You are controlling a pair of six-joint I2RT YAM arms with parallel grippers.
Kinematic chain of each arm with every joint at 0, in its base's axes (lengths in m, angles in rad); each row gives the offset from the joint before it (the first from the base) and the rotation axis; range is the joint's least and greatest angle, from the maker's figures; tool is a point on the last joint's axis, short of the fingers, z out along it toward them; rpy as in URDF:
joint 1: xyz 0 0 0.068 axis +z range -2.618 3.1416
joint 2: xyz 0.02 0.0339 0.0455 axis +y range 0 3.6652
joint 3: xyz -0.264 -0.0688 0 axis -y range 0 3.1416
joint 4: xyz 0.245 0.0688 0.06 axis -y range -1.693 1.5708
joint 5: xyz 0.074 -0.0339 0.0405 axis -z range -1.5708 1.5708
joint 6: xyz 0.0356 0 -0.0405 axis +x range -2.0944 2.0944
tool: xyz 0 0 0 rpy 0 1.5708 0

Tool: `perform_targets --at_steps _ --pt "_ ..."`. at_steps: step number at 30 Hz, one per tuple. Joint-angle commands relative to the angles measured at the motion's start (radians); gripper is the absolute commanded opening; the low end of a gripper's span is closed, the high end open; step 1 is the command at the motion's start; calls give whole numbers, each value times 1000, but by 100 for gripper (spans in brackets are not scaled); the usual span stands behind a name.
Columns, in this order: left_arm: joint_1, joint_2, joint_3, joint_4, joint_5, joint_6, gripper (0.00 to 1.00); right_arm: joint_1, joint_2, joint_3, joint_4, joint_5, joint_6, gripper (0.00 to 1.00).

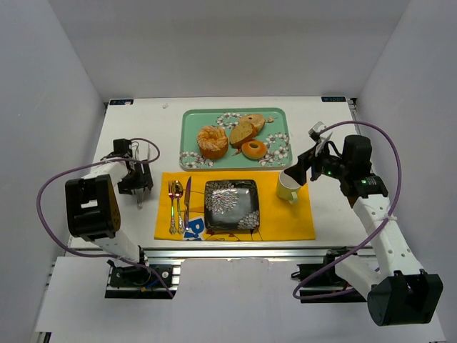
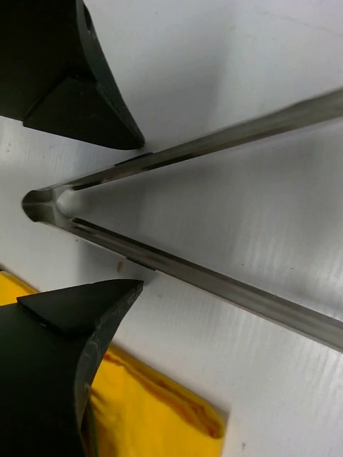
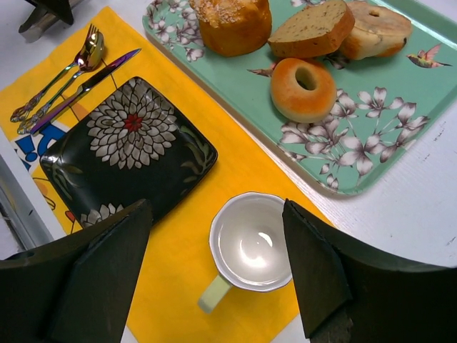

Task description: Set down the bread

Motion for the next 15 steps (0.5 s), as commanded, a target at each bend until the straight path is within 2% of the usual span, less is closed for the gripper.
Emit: perform_targets --at_steps 1,5,9,12,13,15 --pt "5 29 45 41 22 35 82 -7 12 -4 40 -28 15 79" --pt "5 87 59 91 -17 33 81 -16 28 16 40 -37 20 80" --pt "5 130 85 112 -41 17 73 -24 32 25 30 -33 15 80" --pt "4 133 73 131 -32 0 59 -36 29 28 24 -31 13 80" --pt "4 129 67 138 -24 -2 45 -38 28 28 22 -31 15 80" --pt "4 109 54 147 1 -9 32 -45 26 28 19 -30 15 80"
